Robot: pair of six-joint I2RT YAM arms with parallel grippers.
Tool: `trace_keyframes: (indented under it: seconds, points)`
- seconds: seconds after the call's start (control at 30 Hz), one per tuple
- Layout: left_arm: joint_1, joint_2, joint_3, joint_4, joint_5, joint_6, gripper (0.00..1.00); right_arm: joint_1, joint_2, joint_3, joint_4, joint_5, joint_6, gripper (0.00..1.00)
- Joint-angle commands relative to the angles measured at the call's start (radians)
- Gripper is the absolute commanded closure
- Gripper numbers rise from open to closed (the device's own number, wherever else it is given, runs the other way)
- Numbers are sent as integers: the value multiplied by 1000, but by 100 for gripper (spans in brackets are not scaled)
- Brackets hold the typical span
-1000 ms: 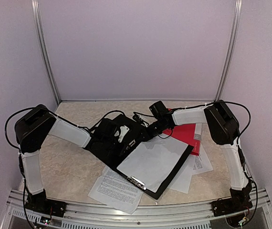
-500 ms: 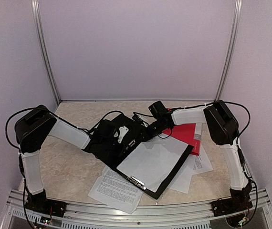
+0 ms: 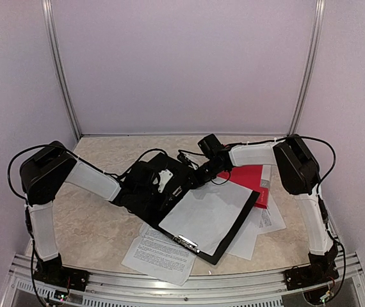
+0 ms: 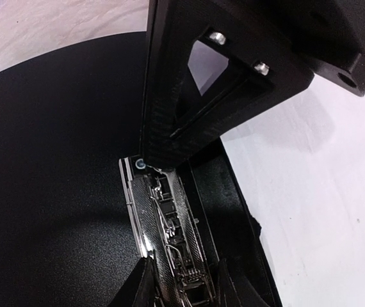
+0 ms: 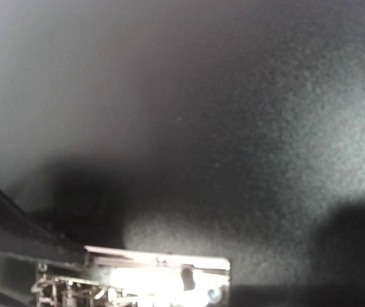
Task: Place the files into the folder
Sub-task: Open the spring clip on the folder with some files.
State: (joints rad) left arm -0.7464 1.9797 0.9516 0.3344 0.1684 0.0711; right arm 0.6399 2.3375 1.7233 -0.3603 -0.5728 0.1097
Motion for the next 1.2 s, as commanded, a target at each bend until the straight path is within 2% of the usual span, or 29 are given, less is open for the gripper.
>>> trace_keyframes:
  seconds: [0.0,0.27,0.5,0.63,0.73,0.93,1.17]
  points:
    - [-41,41,-36,-118,155,30,69,-32,78,8,17,214,-2,100]
    - [-41,43,-35,-120,151,30,69,-28,77,6,43,153,1,100]
    - [-36,48,-36,-117,128,23,69,-28,30,-55,143,-1,4,100]
    - [-33,47,-37,-118,123,20,69,-28,6,-78,170,-40,4,100]
    - [-33,47,-36,-118,126,21,70,-28,7,-74,158,-20,2,100]
    - [-33,43,-37,-120,128,24,70,-28,66,-4,31,156,6,100]
    - [-33,40,-39,-117,124,27,71,-28,91,-11,-5,232,18,100]
